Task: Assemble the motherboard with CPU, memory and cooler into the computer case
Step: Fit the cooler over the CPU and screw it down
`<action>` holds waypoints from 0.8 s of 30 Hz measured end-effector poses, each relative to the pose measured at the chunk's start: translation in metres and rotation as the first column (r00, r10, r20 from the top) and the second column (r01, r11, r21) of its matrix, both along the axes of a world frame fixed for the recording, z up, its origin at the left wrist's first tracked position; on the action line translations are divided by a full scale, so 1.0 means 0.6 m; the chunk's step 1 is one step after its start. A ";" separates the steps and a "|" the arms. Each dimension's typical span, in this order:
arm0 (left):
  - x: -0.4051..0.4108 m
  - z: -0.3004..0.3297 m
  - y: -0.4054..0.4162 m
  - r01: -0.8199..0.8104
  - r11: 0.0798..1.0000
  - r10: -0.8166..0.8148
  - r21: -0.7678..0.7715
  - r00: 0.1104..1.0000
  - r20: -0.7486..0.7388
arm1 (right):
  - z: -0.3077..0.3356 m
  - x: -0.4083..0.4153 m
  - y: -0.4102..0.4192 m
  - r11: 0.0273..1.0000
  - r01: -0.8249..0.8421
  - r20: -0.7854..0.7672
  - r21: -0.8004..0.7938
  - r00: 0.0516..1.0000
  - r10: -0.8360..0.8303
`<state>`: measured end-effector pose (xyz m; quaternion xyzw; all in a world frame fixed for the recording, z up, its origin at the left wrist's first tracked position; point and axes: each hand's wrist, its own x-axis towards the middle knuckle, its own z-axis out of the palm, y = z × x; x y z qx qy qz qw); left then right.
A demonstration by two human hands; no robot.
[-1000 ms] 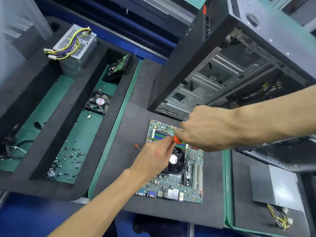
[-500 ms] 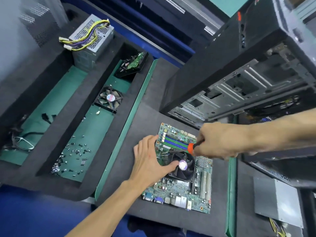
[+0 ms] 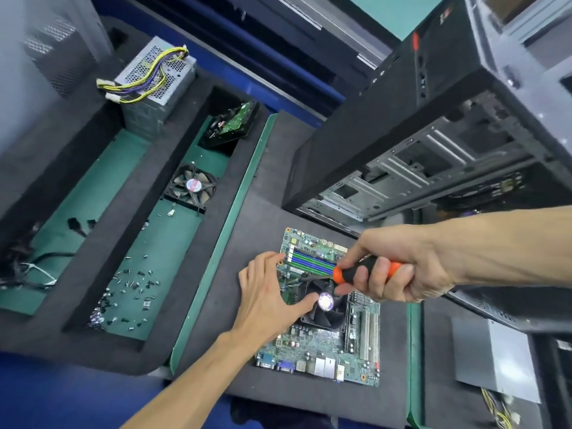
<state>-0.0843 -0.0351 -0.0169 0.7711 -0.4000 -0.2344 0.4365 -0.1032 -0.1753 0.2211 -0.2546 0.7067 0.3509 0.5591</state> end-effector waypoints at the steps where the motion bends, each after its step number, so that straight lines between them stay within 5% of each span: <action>1: 0.000 0.000 0.000 -0.005 1.000 0.005 0.000 1.000 0.001 | 0.000 -0.004 -0.002 1.000 0.012 0.015 -0.002 1.000 -0.012; 19: 0.033 0.018 0.039 0.230 0.972 -0.232 0.038 0.972 0.047 | -0.008 -0.131 -0.022 0.978 -0.203 0.300 -0.045 0.931 0.207; 24: 0.063 0.020 0.050 0.231 0.971 -0.235 0.055 0.967 0.102 | -0.048 -0.181 0.013 0.904 -0.158 0.453 -0.397 0.823 0.343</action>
